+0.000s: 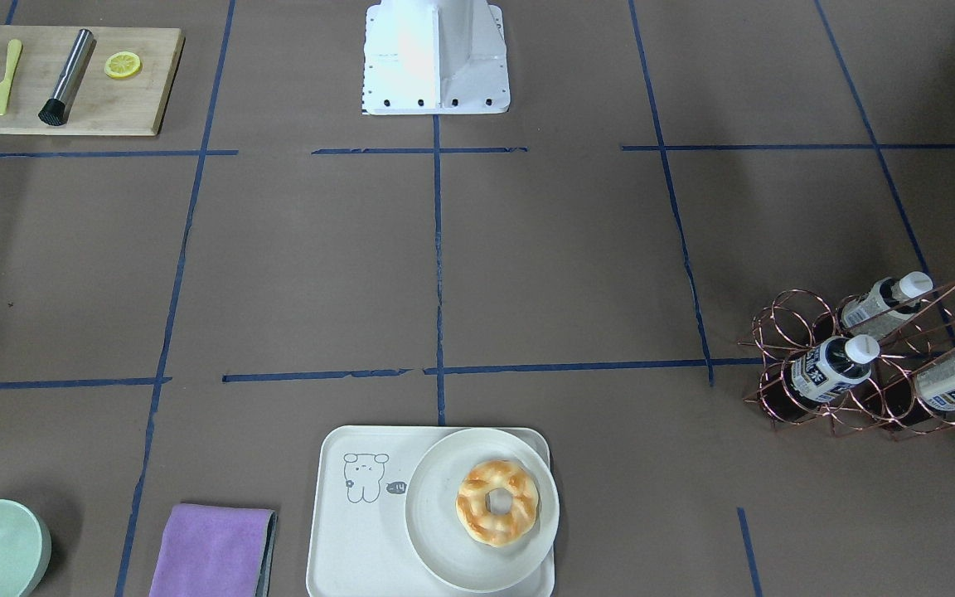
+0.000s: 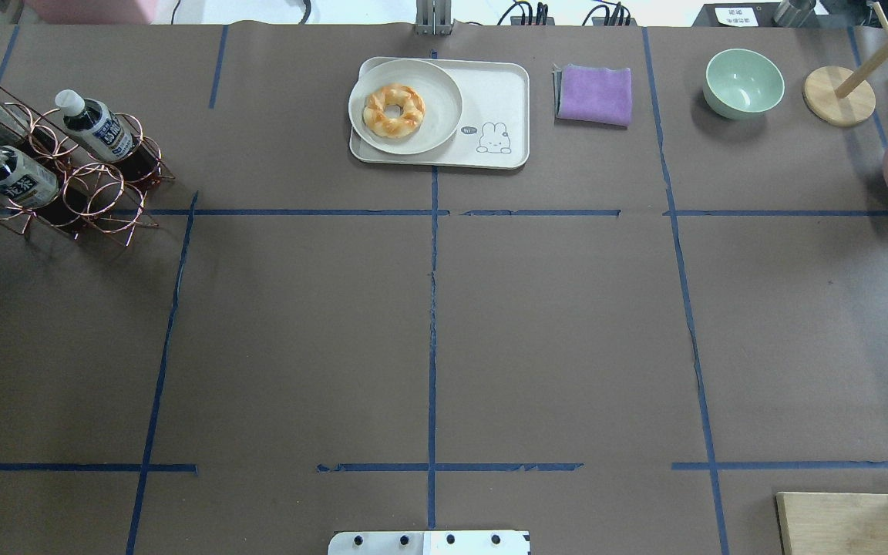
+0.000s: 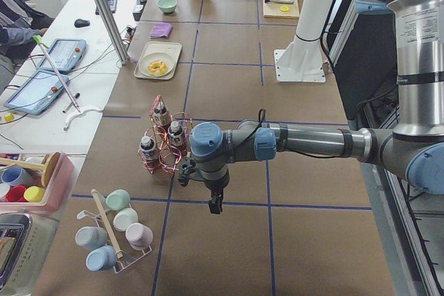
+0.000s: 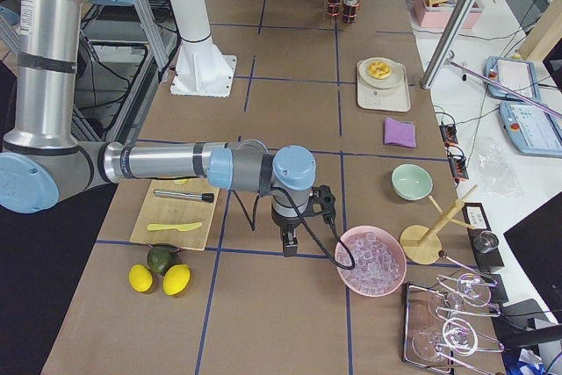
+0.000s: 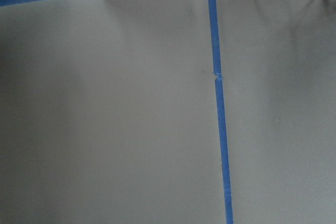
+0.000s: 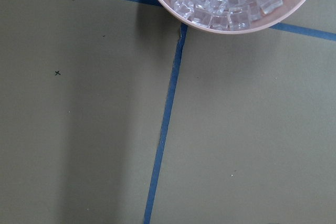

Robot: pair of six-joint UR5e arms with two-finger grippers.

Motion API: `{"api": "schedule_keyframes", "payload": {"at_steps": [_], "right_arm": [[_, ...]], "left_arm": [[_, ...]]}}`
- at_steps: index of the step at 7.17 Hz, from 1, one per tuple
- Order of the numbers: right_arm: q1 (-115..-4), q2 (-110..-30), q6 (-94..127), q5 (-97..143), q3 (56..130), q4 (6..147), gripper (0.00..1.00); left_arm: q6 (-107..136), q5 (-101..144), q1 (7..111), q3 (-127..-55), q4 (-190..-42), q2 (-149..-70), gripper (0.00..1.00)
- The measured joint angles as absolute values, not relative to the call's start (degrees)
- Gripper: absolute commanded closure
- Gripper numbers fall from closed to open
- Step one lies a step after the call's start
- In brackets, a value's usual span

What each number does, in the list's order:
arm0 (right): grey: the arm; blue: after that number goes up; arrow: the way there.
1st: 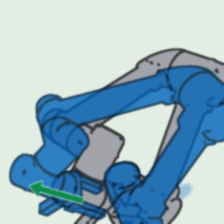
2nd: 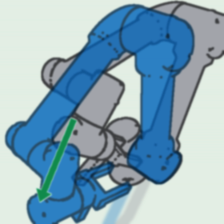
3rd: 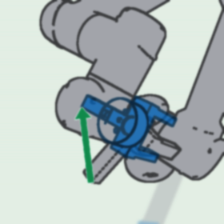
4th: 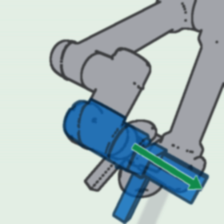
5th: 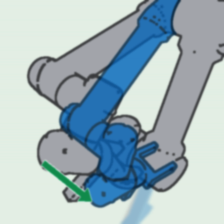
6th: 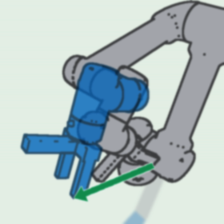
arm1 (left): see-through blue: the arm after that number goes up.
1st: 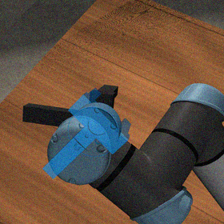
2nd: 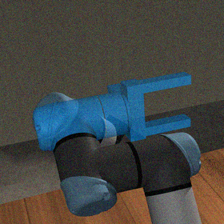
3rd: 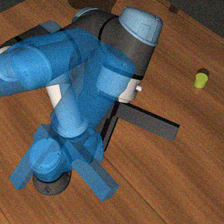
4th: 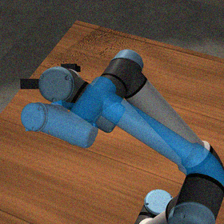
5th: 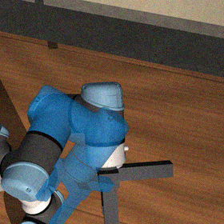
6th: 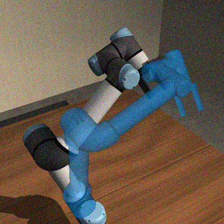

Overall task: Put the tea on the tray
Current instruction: 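Move the left gripper over the copper rack of tea bottles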

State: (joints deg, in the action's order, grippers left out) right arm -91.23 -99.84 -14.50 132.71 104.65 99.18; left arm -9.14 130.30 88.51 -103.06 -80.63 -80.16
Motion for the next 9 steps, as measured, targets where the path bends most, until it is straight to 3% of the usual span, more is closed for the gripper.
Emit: {"api": "schedule_keyframes", "payload": {"at_steps": [5,9], "right_arm": [[-91.2,-99.8,-14.5,132.7,104.6,99.2,0.00],[-91.2,-99.8,-14.5,132.7,104.6,99.2,0.00]], "left_arm": [[-9.4,130.3,88.4,-104.1,-80.8,-80.5,0.00],[-9.1,130.5,88.5,-105.3,-84.4,-86.3,0.00]]}}
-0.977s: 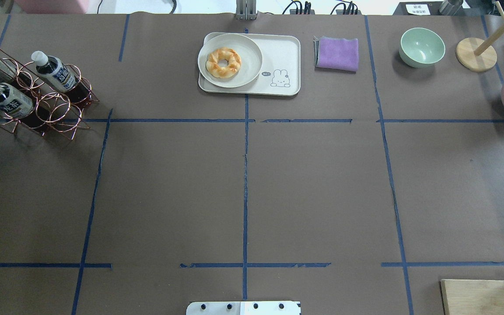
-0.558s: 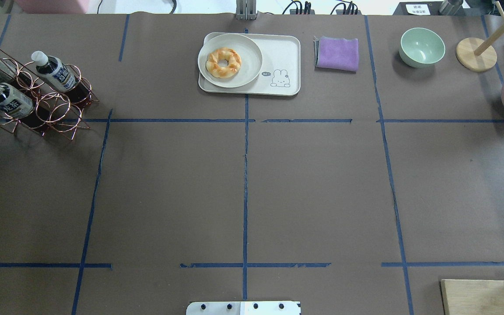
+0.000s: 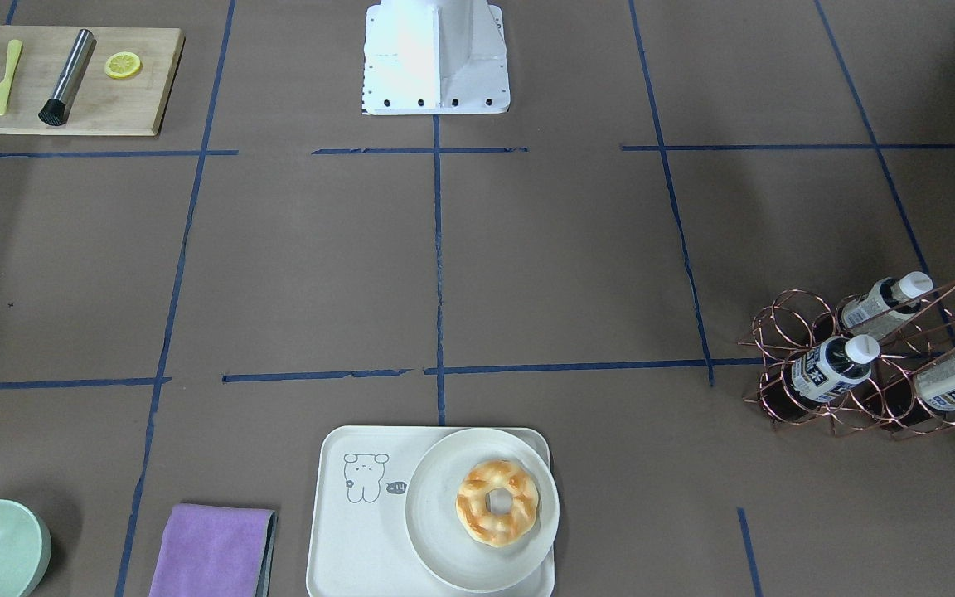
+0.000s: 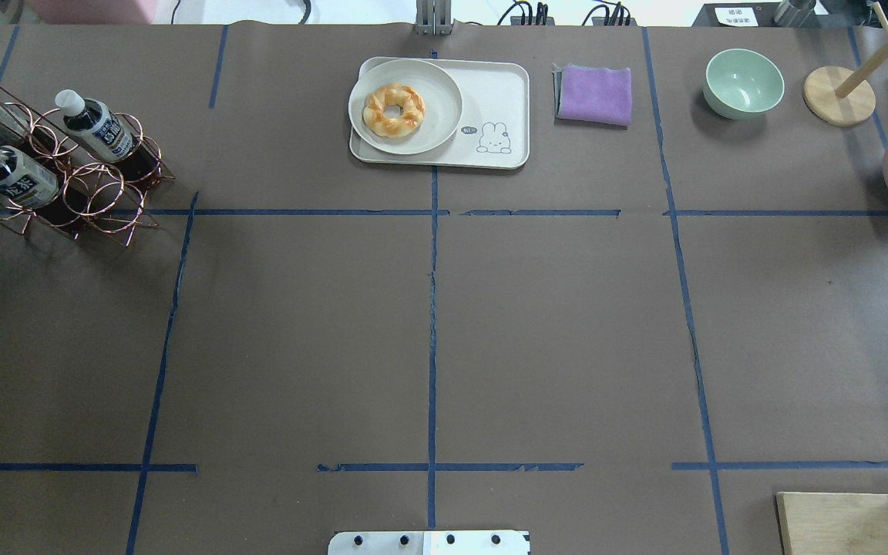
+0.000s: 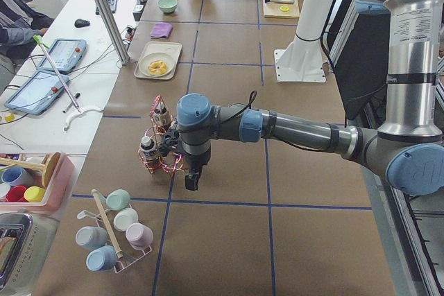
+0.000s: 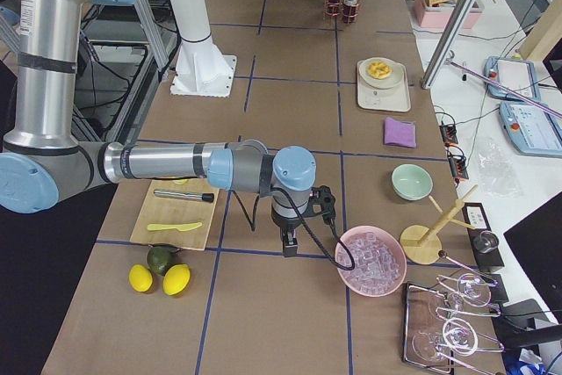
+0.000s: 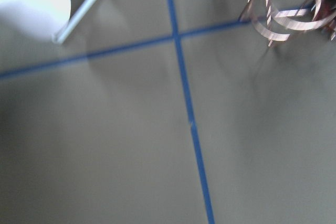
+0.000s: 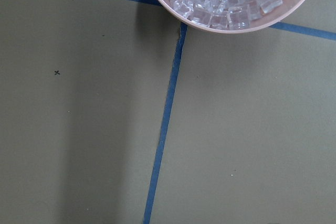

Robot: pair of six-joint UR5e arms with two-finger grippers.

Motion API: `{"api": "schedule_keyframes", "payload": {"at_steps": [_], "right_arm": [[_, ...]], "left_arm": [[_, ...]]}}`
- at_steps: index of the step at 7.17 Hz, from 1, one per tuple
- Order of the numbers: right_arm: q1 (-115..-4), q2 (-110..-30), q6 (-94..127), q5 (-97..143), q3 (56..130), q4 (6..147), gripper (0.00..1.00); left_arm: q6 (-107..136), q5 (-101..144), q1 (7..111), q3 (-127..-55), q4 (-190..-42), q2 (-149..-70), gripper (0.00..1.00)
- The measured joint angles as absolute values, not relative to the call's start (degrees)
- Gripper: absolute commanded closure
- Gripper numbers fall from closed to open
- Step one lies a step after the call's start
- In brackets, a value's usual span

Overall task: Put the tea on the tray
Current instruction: 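Move the left gripper over the copper rack of tea bottles, then lower the left gripper onto a white-capped tea bottle in the rack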

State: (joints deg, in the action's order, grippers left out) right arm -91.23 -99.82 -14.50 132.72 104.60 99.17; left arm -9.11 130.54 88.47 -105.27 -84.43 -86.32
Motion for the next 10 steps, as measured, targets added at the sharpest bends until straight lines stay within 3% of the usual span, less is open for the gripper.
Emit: {"api": "schedule_keyframes", "payload": {"at_steps": [3,7,8,10], "right_arm": [[-91.2,-100.0,-14.5,133.2,104.7,99.2,0.00],[-91.2,-100.3,-14.5,133.6,104.5,99.2,0.00],[-91.2,-100.3,-14.5,133.6,104.5,99.2,0.00],[-91.2,-100.3,-14.5,133.6,104.4,99.2,0.00]], "left_arm": [[-3.9,130.9,87.6,-106.0,-94.4,-86.6,0.00],[30.7,128.1,78.6,-106.0,-124.8,-83.8,0.01],[36.4,124.2,75.8,-106.0,-129.8,-83.7,0.12],[43.2,116.9,70.6,-105.9,-135.2,-83.6,0.13]]}}
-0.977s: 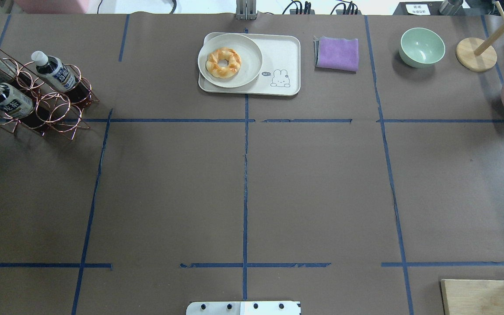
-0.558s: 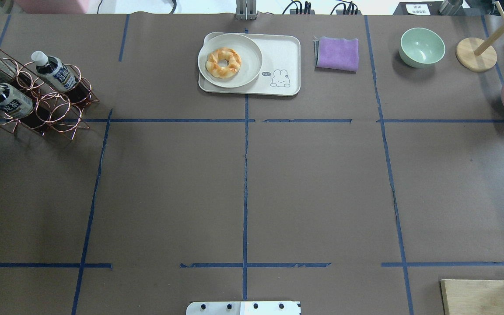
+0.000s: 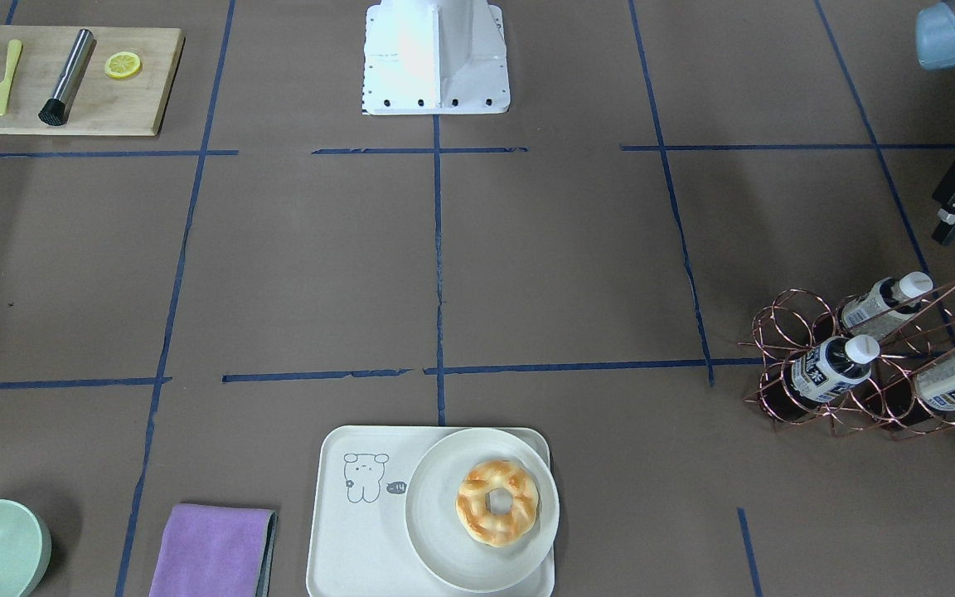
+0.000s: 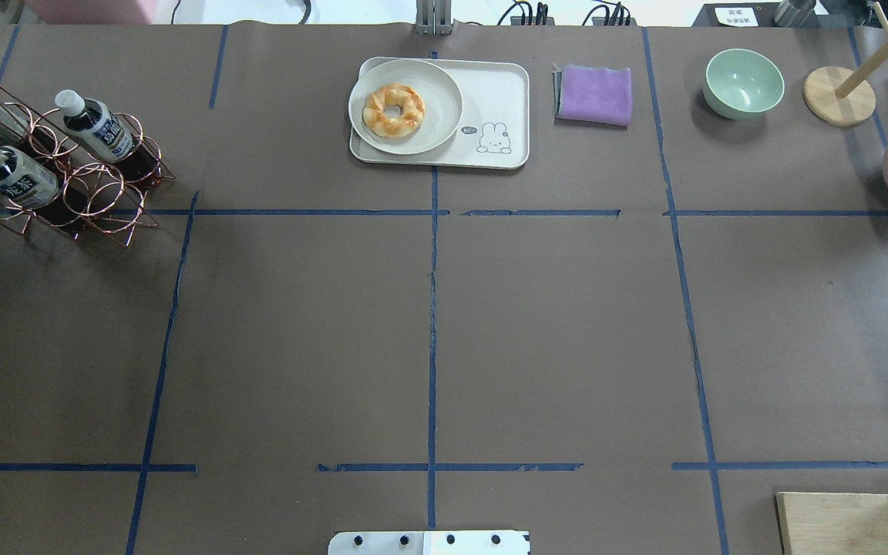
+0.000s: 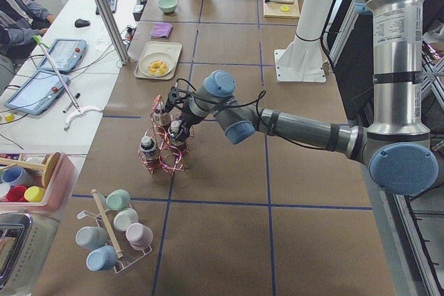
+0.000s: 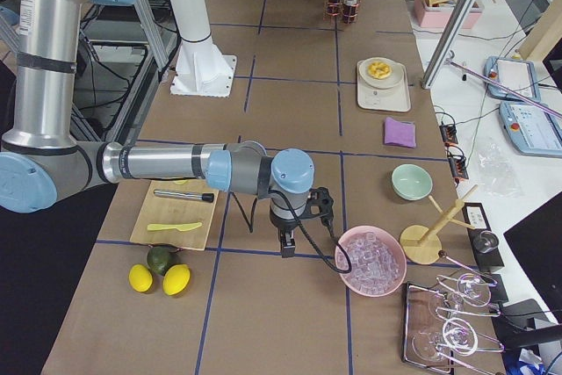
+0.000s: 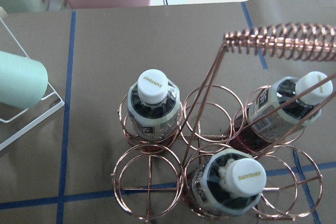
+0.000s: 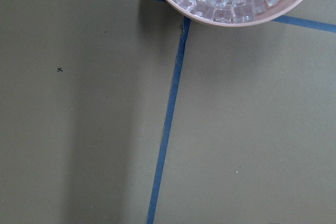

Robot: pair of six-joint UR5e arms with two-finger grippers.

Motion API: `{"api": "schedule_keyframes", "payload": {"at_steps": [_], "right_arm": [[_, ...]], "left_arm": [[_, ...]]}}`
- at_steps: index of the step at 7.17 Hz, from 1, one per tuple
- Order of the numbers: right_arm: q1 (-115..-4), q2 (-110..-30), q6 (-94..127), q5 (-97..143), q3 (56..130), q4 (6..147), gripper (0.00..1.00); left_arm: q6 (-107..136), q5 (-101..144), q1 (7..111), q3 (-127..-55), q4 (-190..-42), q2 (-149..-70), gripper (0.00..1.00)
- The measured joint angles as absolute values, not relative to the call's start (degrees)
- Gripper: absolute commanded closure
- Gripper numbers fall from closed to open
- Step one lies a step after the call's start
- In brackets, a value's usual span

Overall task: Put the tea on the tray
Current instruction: 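Lower the left gripper onto a white-capped tea bottle in the rack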

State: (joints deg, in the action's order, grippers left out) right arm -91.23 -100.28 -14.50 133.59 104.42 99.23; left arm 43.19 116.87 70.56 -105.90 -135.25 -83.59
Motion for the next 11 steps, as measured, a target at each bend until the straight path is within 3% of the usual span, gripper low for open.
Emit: {"api": "schedule_keyframes", "payload": {"at_steps": [6,8,11], "right_arm": [[-91.2,-100.3,-14.6,133.6,104.4,99.2,0.00],[-91.2,-100.3,-14.6,133.6,104.4,99.2,0.00],[-91.2,-100.2,-14.6,133.6,104.3,99.2,0.00]], "left_arm": [[52.1,103.1,61.3,-104.5,-140.5,-84.0,0.25],[52.2,102.2,60.6,-104.3,-140.5,-84.2,0.35],[52.0,102.0,60.5,-103.3,-140.5,-84.8,0.36]]}}
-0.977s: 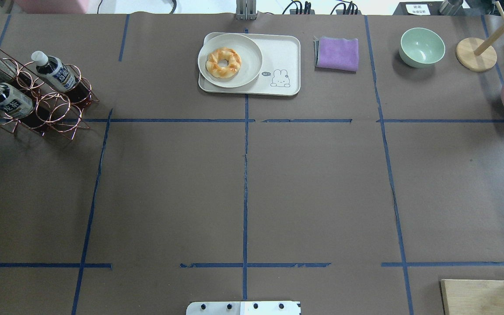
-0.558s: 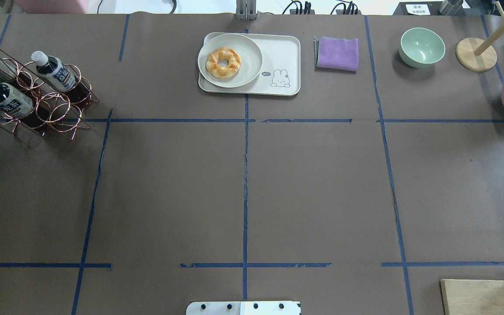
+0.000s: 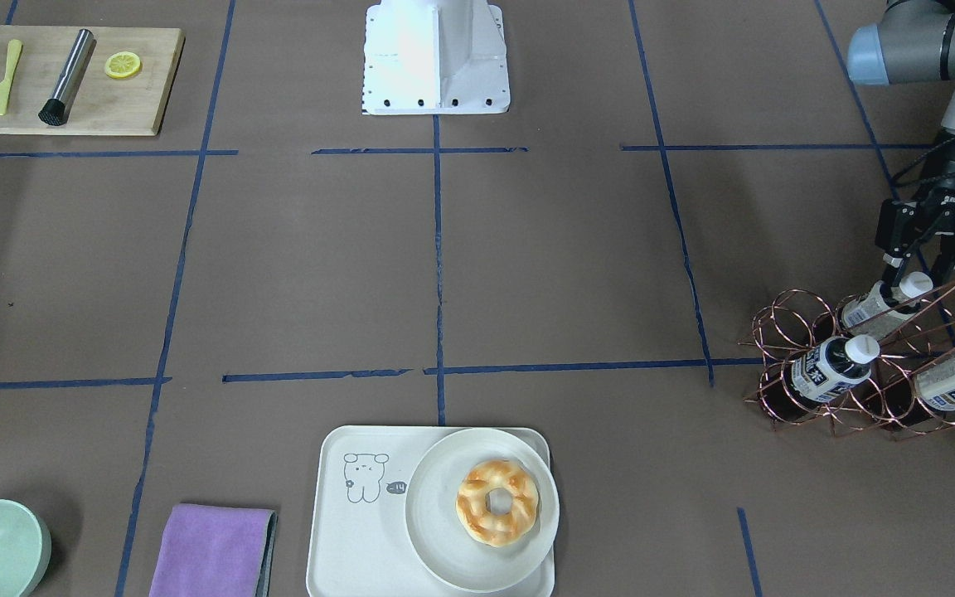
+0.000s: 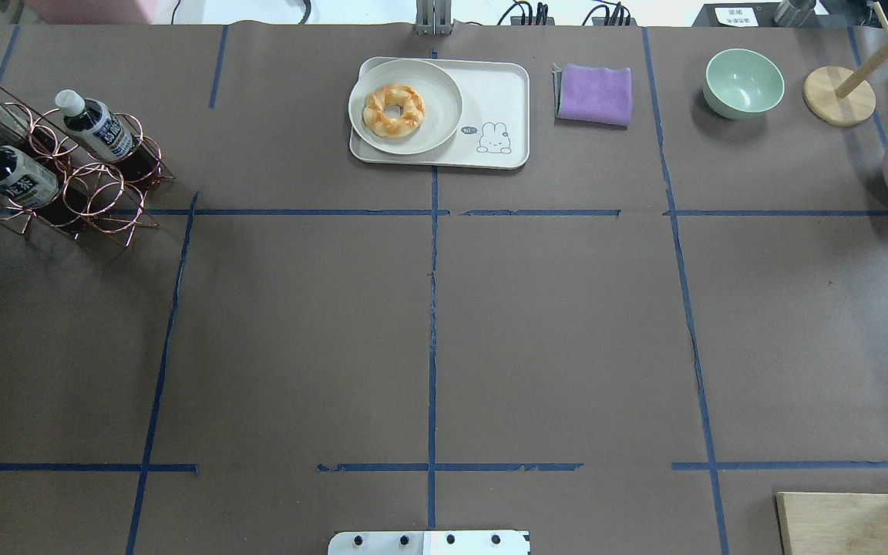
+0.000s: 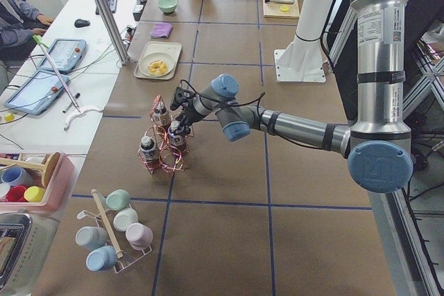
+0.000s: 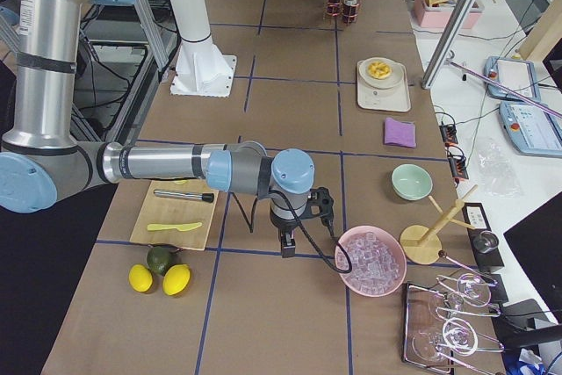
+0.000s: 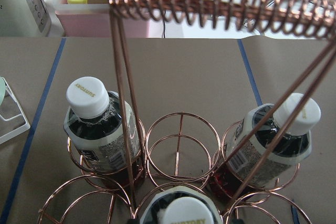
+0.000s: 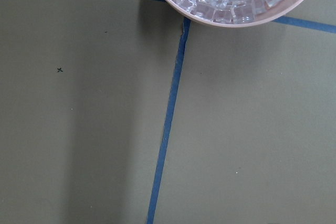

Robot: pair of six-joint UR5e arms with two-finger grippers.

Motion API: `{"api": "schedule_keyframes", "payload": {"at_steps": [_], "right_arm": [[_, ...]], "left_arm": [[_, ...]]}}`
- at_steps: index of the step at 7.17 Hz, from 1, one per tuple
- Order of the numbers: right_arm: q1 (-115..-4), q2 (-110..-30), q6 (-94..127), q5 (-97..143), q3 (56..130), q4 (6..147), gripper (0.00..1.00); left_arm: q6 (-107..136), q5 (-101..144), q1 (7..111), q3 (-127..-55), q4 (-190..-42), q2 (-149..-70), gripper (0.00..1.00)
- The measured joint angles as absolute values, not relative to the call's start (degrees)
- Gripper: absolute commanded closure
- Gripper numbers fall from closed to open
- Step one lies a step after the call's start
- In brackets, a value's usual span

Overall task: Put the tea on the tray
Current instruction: 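Lower the left gripper onto a white-capped tea bottle in the rack, then grasp the tea bottle with the left gripper and lift it out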

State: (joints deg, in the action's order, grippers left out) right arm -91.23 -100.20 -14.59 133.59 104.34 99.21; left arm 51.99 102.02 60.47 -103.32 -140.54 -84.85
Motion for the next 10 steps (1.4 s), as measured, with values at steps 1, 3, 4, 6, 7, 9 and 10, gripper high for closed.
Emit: {"api": "schedule_keyframes", "payload": {"at_steps": [1,3,4,6,7,9,10], "right_arm": [[-91.2,-100.2,-14.6,133.6,104.3,99.2,0.00],[-91.2,-100.2,-14.6,133.6,104.3,99.2,0.00],[-91.2,-100.2,-14.6,133.6,104.3,99.2,0.00],[-91.2,-100.2,-14.6,133.6,104.4,99.1,0.00],[-91.2,-100.2,-14.5,133.6,104.5,99.1,0.00],[-91.2,-100.3,-14.5,133.6,104.6,99.1,0.00],[-91.2,-100.3,-14.5,133.6,104.6,99.1,0.00]], "left_arm": [[52.0,102.0,60.5,-102.7,-140.6,-85.5,0.38],[51.1,102.0,60.5,-102.1,-140.6,-86.1,0.45],[50.7,102.0,60.6,-102.1,-140.6,-86.2,0.52],[50.5,102.1,60.7,-102.1,-140.7,-86.2,0.61],[50.5,102.1,60.8,-102.3,-140.8,-86.1,0.69],[50.6,102.1,60.9,-102.9,-141.0,-86.0,0.90],[50.6,102.1,61.3,-103.1,-141.0,-86.0,0.93]]}}
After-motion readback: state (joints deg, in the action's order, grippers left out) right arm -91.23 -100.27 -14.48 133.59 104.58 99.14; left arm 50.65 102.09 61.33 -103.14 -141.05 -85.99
